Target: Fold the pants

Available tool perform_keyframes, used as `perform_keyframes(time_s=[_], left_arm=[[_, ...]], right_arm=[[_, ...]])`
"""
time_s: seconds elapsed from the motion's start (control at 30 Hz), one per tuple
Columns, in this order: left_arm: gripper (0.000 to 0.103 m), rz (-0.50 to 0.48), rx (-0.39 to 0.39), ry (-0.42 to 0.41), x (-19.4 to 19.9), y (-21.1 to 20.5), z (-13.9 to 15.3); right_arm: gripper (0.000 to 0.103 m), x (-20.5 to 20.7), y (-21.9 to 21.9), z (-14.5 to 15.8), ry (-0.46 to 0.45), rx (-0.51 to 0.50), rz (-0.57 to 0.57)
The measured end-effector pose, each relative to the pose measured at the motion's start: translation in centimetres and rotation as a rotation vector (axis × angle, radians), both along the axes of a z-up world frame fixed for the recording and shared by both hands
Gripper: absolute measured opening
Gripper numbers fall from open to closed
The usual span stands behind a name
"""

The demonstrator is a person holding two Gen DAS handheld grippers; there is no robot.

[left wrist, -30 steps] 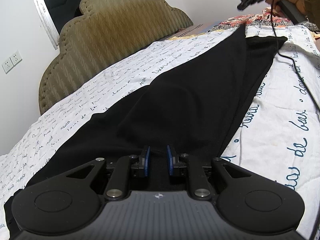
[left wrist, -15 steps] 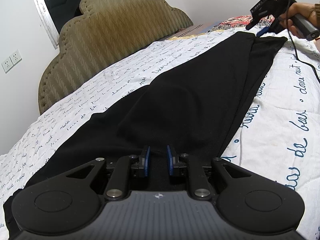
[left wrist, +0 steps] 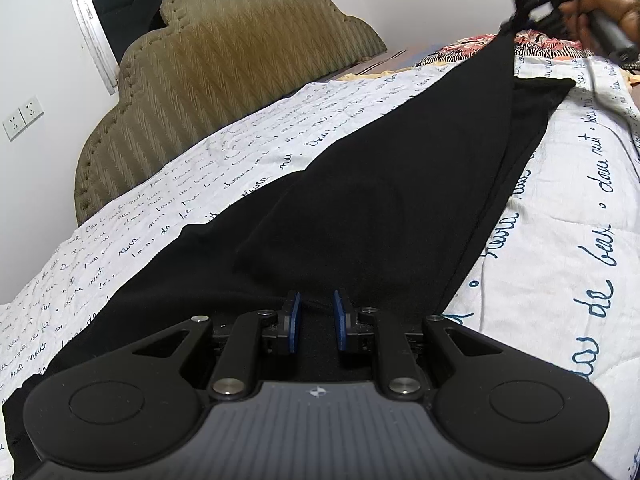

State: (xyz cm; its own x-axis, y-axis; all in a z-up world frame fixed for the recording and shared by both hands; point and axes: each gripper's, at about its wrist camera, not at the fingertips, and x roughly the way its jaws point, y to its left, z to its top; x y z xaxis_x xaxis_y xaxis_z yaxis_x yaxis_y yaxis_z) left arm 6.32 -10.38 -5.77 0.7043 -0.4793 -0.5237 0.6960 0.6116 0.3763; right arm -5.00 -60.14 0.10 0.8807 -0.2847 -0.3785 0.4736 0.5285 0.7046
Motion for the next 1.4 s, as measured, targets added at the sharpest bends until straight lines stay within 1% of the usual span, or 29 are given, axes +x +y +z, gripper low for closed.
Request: perform_keyframes(time_s=[0.07, 0.13, 0.2, 0.23, 0.3, 0.33, 0.4, 0.5, 0.53, 0.57, 0.63, 0.67, 0.7, 0.73, 0.87, 0.9, 1.0, 1.07, 1.1, 1.13, 1.17, 1.23, 1.33, 1.4], left_arm=[[0.017, -0.001, -0.001, 0.001, 0.1, 0.0, 0.0], [0.017, -0.002, -0.004, 0.004, 0.1, 0.0, 0.1], [0.017, -0.003, -0.007, 0.009, 0.2, 0.0, 0.1], [0.017, -0.003, -0.009, 0.01, 0.2, 0.1, 0.1], [0.017, -0.003, -0.007, 0.009, 0.2, 0.1, 0.2], [0.017, -0.003, -0.005, 0.007, 0.2, 0.0, 0.2], [0.017, -0.003, -0.001, 0.001, 0.1, -0.1, 0.1], [0.017, -0.003, 0.002, -0.001, 0.1, -0.2, 0.1], [0.017, -0.003, 0.002, -0.002, 0.1, -0.2, 0.1], [0.017, -0.003, 0.002, -0.002, 0.1, -0.2, 0.1], [0.017, -0.002, 0.006, -0.006, 0.0, -0.3, 0.0], [0.017, -0.001, 0.008, -0.008, -0.1, -0.4, 0.0], [0.017, -0.001, 0.009, -0.01, -0.1, -0.4, 0.0], [0.017, -0.002, 0.01, -0.01, -0.1, -0.4, 0.0], [0.017, -0.002, 0.011, -0.012, -0.1, -0.4, 0.0], [0.017, -0.002, 0.013, -0.014, -0.2, -0.5, 0.0], [0.017, -0.002, 0.024, -0.028, -0.4, -0.6, -0.1], [0.017, 0.0, 0.03, -0.035, -0.5, -0.8, -0.1], [0.017, 0.0, 0.03, -0.036, -0.5, -0.8, 0.0], [0.017, 0.003, 0.031, -0.033, -0.5, -0.8, 0.2], [0.017, 0.006, 0.032, -0.028, -0.6, -0.8, 0.4], [0.017, 0.01, 0.028, -0.014, -0.7, -0.9, 1.0], [0.018, 0.008, -0.002, 0.027, -0.4, -1.0, 2.0], [0.018, 0.014, -0.03, 0.035, -0.4, -1.3, 2.7]], right_arm=[[0.006, -2.1, 0.7, 1.7, -0.031, -0.047, -0.019], [0.006, -4.4, 0.6, 1.8, -0.016, -0.062, -0.035], [0.005, -5.5, 0.0, 0.1, 0.063, -0.033, -0.041], [0.005, -5.9, -0.4, -1.2, 0.1, 0.003, -0.045], [0.006, -6.7, -1.0, -3.9, 0.126, 0.109, -0.052], [0.006, -7.1, -0.9, -4.8, 0.127, 0.131, -0.056], [0.005, -7.2, -0.4, -5.1, 0.138, 0.114, -0.059], [0.007, -6.9, -0.2, -4.3, 0.148, 0.084, -0.06], [0.01, -6.9, -0.3, -4.1, 0.151, 0.09, -0.071], [0.018, -7.0, -0.4, -4.0, 0.155, 0.095, -0.086], [0.024, -7.9, -0.3, -3.5, 0.133, 0.095, -0.126], [0.035, -8.5, -0.2, -3.3, 0.123, 0.087, -0.143], [0.041, -9.1, -0.3, -3.4, 0.118, 0.085, -0.152], [0.041, -9.7, -0.3, -3.5, 0.118, 0.092, -0.156], [0.041, -10.0, -0.5, -5.2, 0.095, 0.187, -0.125], [0.042, -9.8, -0.4, -5.6, 0.088, 0.196, -0.116], [0.042, -8.7, -0.2, -5.6, 0.081, 0.188, -0.09], [0.041, -7.6, -0.3, -5.5, 0.093, 0.172, -0.077], [0.028, -7.3, -0.4, -5.5, 0.1, 0.165, -0.082], [0.019, -7.0, -0.5, -5.4, 0.106, 0.157, -0.095], [0.012, -6.8, -0.5, -5.2, 0.111, 0.138, -0.102], [0.01, -6.7, -0.3, -4.8, 0.11, 0.094, -0.095], [0.01, -6.3, 0.3, -3.9, 0.144, -0.002, -0.079], [0.01, -6.3, 0.5, -3.5, 0.146, -0.03, -0.083]])
